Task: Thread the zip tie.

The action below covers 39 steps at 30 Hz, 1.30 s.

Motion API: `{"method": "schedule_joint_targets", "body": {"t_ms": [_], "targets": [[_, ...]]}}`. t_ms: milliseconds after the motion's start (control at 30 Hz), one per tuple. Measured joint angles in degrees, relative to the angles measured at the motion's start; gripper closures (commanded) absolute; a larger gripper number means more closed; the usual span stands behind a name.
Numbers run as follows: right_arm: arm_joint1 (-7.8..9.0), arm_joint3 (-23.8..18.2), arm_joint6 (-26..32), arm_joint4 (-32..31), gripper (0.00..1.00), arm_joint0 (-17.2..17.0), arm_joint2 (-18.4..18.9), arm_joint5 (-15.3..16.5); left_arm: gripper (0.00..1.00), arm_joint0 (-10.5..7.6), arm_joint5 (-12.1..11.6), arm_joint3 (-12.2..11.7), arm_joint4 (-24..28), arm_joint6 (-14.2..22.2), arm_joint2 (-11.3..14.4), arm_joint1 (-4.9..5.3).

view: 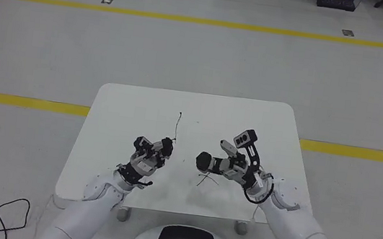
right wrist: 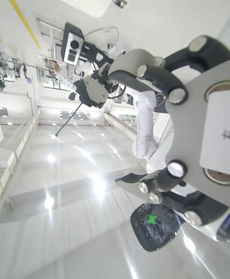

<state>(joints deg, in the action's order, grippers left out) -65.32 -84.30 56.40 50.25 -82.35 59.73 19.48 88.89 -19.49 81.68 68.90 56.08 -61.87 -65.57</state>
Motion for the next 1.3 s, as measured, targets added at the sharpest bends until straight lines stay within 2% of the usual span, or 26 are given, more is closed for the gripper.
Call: {"method": "schedule_joint_targets", "body": {"t_ms": [67,200,300,400,433,467,500,600,667,833,967,1200,1300], "targets": [[0.02,0.0,-0.2,-0.1,0.0,0.0,0.0,0.0,1.0,-0.77,0.0,-0.4,-1.8,0.4,0.1,-0.1],[0.04,-0.1,-0.2,-0.1,0.0,0.0,0.0,0.0,1.0,-0.72,0.0,-0.3,-2.3,0.3,0.0,-0.09],[-0.24,0.0,-1.0,1.4,0.0,-0.3,-0.6,-1.1,1.0,-0.48,1.1,0.1,0.0,-0.1,0.7,-0.41],[-0.93,1.7,0.7,6.2,0.0,-0.1,-1.7,-1.5,1.0,-0.16,0.1,-0.3,3.3,1.4,1.8,-1.02],[-1.16,2.4,1.4,7.6,0.11,0.1,-2.1,-1.5,1.0,-0.22,0.0,-0.5,4.4,2.0,2.1,-1.22],[-1.49,3.4,2.4,9.5,0.13,0.4,-2.7,-1.6,1.0,-0.43,0.0,-0.9,5.4,3.0,2.2,-1.46],[-1.75,4.1,3.2,10.9,0.23,0.6,-3.1,-1.7,1.0,-0.55,0.0,-1.3,5.9,3.7,2.3,-1.66],[-2.59,6.4,5.9,15.4,0.22,1.3,-4.4,-2.2,1.0,-0.89,0.0,-3.0,7.7,6.1,2.6,-2.33],[-3.12,8.0,7.5,17.6,0.25,1.9,-5.1,-2.5,1.0,-1.2,0.0,-4.2,8.6,7.6,2.7,-2.79],[-4.15,10.4,10.1,20.0,0.5,3.0,-6.5,-3.2,1.0,-1.77,0.0,-6.5,9.4,10.8,2.6,-3.84],[-4.9,12.0,11.1,20.1,0.53,3.8,-7.6,-4.0,1.0,-2.03,0.0,-7.6,8.7,11.7,2.2,-4.71],[-6.09,14.0,11.9,20.0,0.59,5.1,-9.2,-5.1,1.0,-1.66,0.0,-7.5,6.6,12.8,1.7,-5.93],[-6.59,14.9,12.0,20.1,0.58,5.5,-9.7,-5.2,1.0,-1.45,0.0,-7.5,6.3,13.2,1.3,-6.34]]}}
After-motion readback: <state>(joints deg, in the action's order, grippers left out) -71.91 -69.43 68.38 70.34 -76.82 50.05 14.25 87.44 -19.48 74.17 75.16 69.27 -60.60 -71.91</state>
